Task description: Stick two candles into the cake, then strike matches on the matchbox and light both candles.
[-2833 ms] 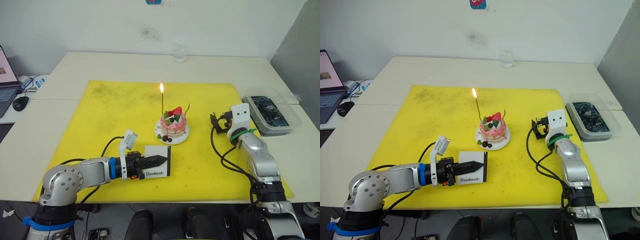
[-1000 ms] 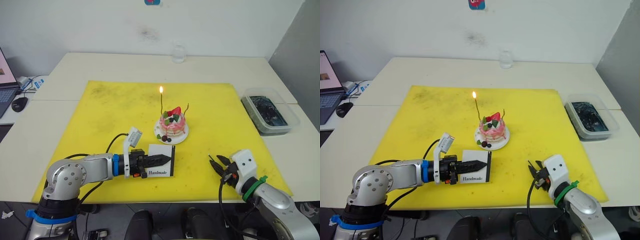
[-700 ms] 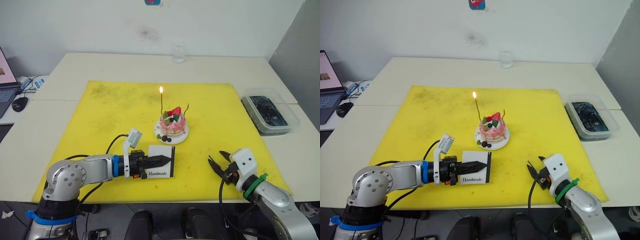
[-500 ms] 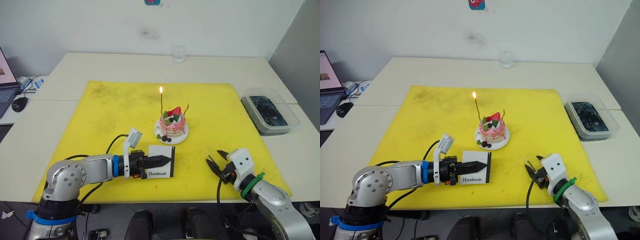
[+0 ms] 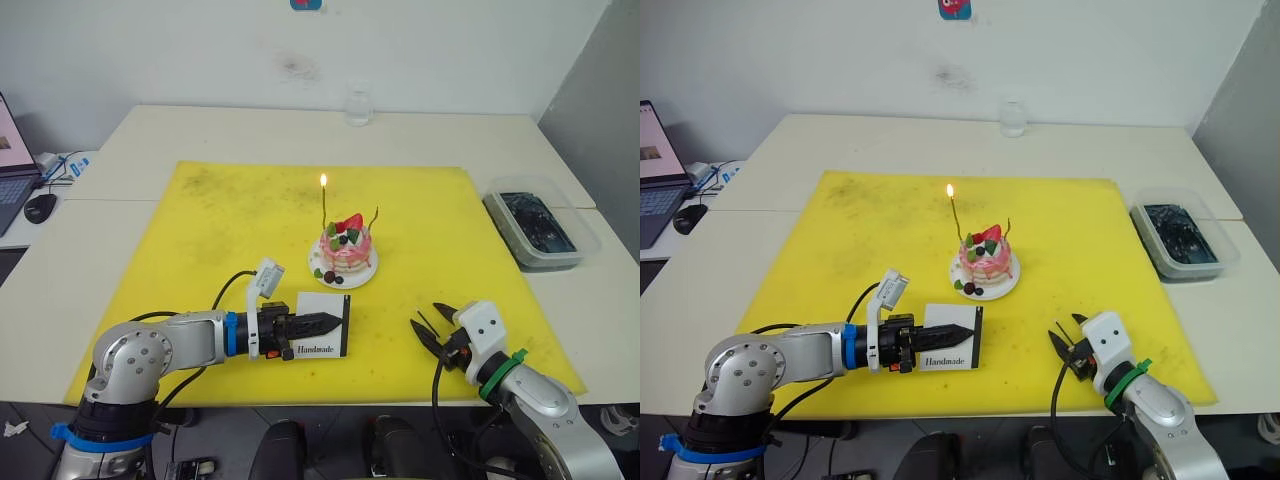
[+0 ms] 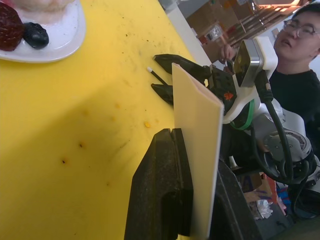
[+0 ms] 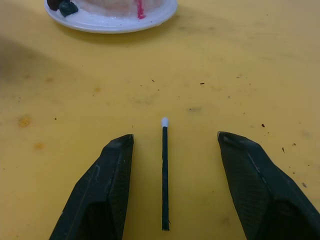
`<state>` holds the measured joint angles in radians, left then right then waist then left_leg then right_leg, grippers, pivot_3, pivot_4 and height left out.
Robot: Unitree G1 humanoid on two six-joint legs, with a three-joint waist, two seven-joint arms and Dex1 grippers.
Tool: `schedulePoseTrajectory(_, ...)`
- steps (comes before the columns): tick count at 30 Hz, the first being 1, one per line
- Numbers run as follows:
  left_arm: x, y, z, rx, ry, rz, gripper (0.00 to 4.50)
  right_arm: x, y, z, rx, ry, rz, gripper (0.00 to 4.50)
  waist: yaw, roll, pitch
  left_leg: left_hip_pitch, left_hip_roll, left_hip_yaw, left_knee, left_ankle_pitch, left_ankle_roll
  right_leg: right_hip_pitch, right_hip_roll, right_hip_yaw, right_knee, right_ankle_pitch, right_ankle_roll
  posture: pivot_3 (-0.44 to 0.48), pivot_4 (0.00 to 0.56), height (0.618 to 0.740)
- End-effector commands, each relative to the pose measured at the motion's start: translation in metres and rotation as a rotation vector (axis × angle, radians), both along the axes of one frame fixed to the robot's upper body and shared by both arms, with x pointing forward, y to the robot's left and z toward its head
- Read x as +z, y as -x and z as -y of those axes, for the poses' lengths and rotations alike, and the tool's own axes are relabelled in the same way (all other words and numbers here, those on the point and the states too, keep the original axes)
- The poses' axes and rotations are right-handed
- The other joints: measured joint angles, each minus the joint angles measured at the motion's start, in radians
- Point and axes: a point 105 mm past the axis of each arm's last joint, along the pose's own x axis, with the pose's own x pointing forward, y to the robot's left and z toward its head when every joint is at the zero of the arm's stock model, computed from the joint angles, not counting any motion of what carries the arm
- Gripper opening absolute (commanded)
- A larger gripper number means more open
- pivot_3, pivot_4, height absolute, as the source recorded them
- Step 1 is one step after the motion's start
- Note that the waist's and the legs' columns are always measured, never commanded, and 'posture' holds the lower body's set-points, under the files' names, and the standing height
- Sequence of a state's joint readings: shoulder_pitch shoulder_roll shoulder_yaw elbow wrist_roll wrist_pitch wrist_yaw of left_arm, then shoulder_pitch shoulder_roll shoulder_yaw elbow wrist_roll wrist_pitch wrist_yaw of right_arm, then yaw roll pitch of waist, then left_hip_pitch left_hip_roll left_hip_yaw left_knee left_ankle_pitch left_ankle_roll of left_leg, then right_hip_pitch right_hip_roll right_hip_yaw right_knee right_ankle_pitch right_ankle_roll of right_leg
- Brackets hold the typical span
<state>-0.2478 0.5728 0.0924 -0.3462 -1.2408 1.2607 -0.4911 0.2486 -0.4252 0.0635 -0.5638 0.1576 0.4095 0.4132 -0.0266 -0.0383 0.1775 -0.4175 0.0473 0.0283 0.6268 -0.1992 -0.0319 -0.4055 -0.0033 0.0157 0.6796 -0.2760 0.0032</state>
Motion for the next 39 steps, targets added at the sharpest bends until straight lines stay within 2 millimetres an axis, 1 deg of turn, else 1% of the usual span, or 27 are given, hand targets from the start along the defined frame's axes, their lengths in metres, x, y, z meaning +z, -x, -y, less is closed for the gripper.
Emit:
schedulePoseTrajectory(1,0.009,0.002,0.002,-0.024,0.01,0.033,0.0,0.001,0.001,-0.003,0.008,-0.005,0.007,1.9,0.0,0.0,0.0,0.0,0.0,0.0,0.0,0.0,0.0,0.0,0.0,0.0,0.0,0.0,0.0,0.0,0.15,0.74)
schedulePoseTrajectory(3,0.008,0.001,0.002,-0.024,0.009,0.032,0.0,0.002,-0.001,-0.004,0.007,-0.008,0.009,1.11,0.0,0.0,0.0,0.0,0.0,0.0,0.0,0.0,0.0,0.0,0.0,0.0,0.0,0.0,0.0,0.0,0.15,0.74)
schedulePoseTrajectory(6,0.008,0.0,0.002,-0.026,0.009,0.032,0.0,0.0,-0.001,-0.004,0.006,-0.01,0.001,0.05,0.0,0.0,0.0,0.0,0.0,0.0,0.001,0.0,0.0,0.0,0.0,0.0,0.0,0.0,0.0,0.0,0.15,0.74)
schedulePoseTrajectory(11,0.008,0.0,0.003,-0.026,0.007,0.031,0.0,-0.002,0.0,-0.003,0.005,-0.011,-0.007,0.05,0.0,0.0,0.0,0.0,0.0,0.0,0.001,0.0,0.0,0.0,0.0,0.0,0.0,0.0,0.0,0.0,0.15,0.74)
schedulePoseTrajectory(15,0.007,0.0,0.003,-0.026,0.007,0.029,0.0,0.008,-0.001,-0.005,0.009,-0.029,0.025,0.05,0.0,0.0,0.0,0.0,0.0,0.0,0.001,0.0,0.0,0.0,0.0,0.0,0.0,0.0,0.0,0.0,0.15,0.74)
schedulePoseTrajectory(18,0.01,0.0,0.006,-0.033,0.015,0.043,0.0,0.024,-0.002,-0.006,0.023,-0.024,0.072,0.05,0.0,0.0,0.0,0.0,0.0,0.0,0.001,0.0,0.0,0.0,0.0,0.0,0.0,0.0,0.0,0.0,0.15,0.74)
schedulePoseTrajectory(20,0.019,-0.002,0.018,-0.058,0.033,0.08,0.0,0.047,0.0,-0.009,0.066,0.006,0.132,0.05,0.001,0.0,0.0,0.0,0.0,0.0,0.001,0.0,0.0,0.0,0.0,0.0,0.0,0.0,0.0,0.0,0.15,0.74)
schedulePoseTrajectory(23,0.025,-0.004,0.03,-0.08,0.052,0.108,0.0,0.071,0.004,-0.015,0.124,0.049,0.185,0.05,0.003,0.0,0.0,0.0,-0.001,0.0,0.001,0.0,0.0,0.0,0.0,0.0,0.0,0.001,0.002,0.0,0.15,0.74)
schedulePoseTrajectory(26,0.028,-0.006,0.042,-0.095,0.067,0.118,0.0,0.093,0.007,-0.021,0.201,0.119,0.231,0.05,0.003,0.0,0.0,0.0,-0.001,0.0,0.001,0.0,0.0,0.001,0.0,0.001,0.0,0.001,0.002,0.0,0.15,0.74)
schedulePoseTrajectory(28,0.028,-0.007,0.046,-0.1,0.074,0.118,0.0,0.102,0.008,-0.026,0.248,0.157,0.247,0.05,0.003,0.0,0.0,0.0,-0.001,0.0,0.001,0.0,0.0,0.001,0.001,0.0,0.0,0.001,0.002,0.0,0.15,0.74)
schedulePoseTrajectory(31,0.028,-0.011,0.05,-0.106,0.079,0.121,0.0,0.108,0.012,-0.034,0.331,0.214,0.25,0.05,0.003,0.0,0.0,0.0,-0.002,-0.001,0.001,0.0,0.0,0.0,0.002,0.0,0.0,0.001,0.002,0.0,0.15,0.74)
schedulePoseTrajectory(39,0.029,-0.015,0.051,-0.105,0.078,0.133,0.0,0.11,0.017,-0.043,0.394,0.24,0.232,0.05,0.003,-0.001,0.0,0.0,-0.002,-0.001,0.001,0.0,0.0,0.0,0.002,0.0,0.0,0.001,0.002,0.0,0.15,0.74)
